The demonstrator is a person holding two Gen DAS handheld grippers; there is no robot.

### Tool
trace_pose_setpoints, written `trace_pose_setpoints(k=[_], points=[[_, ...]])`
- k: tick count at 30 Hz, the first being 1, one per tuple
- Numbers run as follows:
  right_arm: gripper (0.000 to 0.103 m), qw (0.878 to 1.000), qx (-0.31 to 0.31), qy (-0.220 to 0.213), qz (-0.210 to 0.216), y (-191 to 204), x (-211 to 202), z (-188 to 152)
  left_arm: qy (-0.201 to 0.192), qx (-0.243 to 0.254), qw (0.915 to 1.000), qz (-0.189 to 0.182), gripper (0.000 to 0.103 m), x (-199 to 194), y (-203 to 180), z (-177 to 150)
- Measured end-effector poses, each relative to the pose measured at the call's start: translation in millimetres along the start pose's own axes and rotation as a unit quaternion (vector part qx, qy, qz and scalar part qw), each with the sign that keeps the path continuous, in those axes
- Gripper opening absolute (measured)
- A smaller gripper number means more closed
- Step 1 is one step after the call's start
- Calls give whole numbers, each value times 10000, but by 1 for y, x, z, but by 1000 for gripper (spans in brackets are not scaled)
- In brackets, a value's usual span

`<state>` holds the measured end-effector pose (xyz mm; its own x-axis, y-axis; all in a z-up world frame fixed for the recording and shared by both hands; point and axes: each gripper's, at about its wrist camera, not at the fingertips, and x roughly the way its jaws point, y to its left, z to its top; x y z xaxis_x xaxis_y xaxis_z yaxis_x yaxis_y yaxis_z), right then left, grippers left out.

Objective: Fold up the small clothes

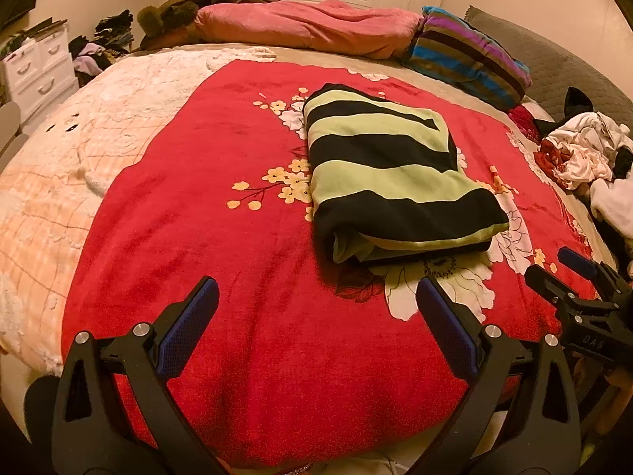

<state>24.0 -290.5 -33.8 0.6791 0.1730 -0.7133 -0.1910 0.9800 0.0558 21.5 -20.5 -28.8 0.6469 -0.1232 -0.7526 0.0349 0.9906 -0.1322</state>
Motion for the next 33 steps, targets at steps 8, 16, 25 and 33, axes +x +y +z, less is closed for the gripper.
trace_pose_setpoints(k=[8, 16, 25, 33], points=[[99, 10000, 24, 4, -35, -1, -1, 0, 2, -10, 10000, 25, 94, -1, 0, 1], [99, 10000, 46, -24, -60, -2, -2, 1, 24, -15, 10000, 44, 94, -1, 0, 1], [99, 10000, 71, -10, -64, -2, -3, 1, 42, -52, 10000, 68, 94, 0, 1, 0], [99, 10000, 69, 12, -68, -1, -1, 0, 59, -50, 9999, 76, 94, 1, 1, 0]])
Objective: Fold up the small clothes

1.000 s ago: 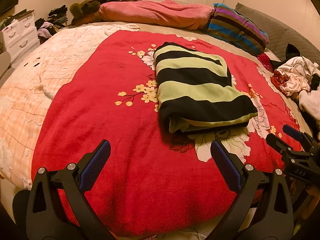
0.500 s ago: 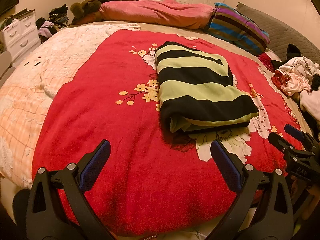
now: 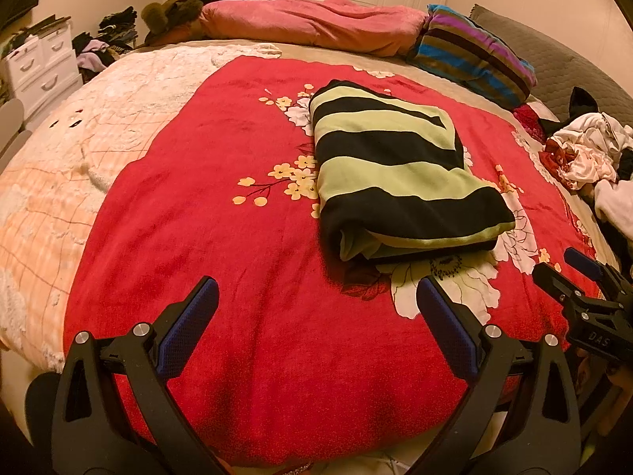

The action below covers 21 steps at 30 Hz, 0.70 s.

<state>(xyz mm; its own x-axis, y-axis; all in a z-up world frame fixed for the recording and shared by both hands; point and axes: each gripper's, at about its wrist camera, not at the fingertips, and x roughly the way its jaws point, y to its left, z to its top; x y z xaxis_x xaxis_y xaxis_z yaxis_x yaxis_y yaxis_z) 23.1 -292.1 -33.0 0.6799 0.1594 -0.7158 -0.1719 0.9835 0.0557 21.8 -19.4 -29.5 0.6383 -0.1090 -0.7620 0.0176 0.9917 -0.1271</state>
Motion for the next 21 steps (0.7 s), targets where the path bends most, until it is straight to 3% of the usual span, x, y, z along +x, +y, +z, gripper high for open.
trace_pose_setpoints(k=[21], points=[[99, 9999, 71, 47, -57, -3, 2, 0, 92, -40, 9999, 26, 94, 2, 4, -3]])
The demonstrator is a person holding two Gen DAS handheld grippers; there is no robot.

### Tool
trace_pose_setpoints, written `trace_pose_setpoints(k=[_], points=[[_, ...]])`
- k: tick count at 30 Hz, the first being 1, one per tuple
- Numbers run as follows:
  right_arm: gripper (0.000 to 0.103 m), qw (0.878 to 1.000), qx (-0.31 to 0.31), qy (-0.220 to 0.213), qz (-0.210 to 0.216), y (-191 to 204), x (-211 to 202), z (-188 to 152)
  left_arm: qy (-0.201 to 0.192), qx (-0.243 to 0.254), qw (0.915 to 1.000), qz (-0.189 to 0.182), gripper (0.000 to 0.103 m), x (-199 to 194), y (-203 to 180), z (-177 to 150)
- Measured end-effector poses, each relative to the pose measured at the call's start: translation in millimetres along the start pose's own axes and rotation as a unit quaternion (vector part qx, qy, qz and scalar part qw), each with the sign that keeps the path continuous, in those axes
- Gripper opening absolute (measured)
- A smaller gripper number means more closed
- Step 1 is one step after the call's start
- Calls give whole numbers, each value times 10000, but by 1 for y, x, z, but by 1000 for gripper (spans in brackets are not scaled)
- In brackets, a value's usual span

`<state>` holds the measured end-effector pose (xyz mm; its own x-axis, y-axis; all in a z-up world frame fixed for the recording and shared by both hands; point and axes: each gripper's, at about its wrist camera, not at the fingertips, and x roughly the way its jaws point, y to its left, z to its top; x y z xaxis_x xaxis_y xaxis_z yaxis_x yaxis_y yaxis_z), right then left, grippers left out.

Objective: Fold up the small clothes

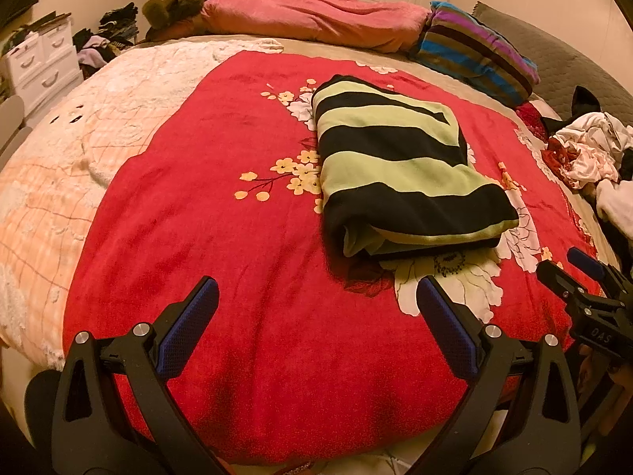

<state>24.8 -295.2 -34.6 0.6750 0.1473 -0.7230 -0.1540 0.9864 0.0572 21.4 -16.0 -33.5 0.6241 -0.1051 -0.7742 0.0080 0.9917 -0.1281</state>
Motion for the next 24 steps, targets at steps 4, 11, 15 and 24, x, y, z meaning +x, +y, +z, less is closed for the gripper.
trace_pose_setpoints(k=[4, 11, 15, 24], points=[[99, 10000, 31, 18, -15, -2, 1, 0, 43, -17, 10000, 19, 94, 2, -1, 2], [99, 9996, 248, 44, -85, -16, 5, 3, 242, -262, 9974, 619, 94, 12, 13, 8], [99, 9985, 486, -32, -265, -42, 9, 11, 260, -718, 9950, 640, 94, 16, 46, 22], [99, 9511, 2568, -170, -1709, -257, 39, 44, 144, -2481, 9453, 2114, 94, 45, 241, 77]])
